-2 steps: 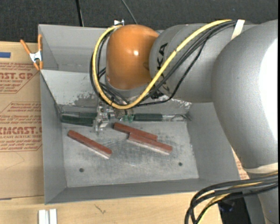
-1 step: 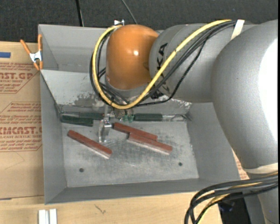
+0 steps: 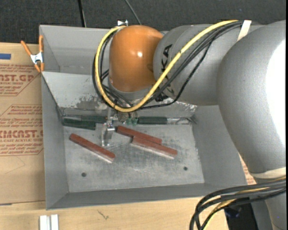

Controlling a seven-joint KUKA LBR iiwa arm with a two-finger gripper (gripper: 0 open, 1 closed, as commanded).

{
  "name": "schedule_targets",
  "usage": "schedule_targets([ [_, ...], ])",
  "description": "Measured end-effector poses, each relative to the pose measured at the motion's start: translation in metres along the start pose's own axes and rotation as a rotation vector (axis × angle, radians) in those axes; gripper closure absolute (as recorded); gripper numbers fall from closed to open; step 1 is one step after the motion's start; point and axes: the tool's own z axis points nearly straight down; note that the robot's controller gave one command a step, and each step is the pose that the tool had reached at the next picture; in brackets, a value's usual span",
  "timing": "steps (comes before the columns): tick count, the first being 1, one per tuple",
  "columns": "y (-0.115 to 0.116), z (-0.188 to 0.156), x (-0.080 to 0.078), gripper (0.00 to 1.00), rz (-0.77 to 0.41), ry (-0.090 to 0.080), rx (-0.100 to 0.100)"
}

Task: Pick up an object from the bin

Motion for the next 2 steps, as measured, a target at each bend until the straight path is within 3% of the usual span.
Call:
schedule_targets([
  [1, 0.0092, 0.0980, 0.0247, 1.00, 0.080, -0.003, -0.003],
  [2, 0.0092, 0.0980, 0.0247, 1.00, 0.081, -0.003, -0.003],
])
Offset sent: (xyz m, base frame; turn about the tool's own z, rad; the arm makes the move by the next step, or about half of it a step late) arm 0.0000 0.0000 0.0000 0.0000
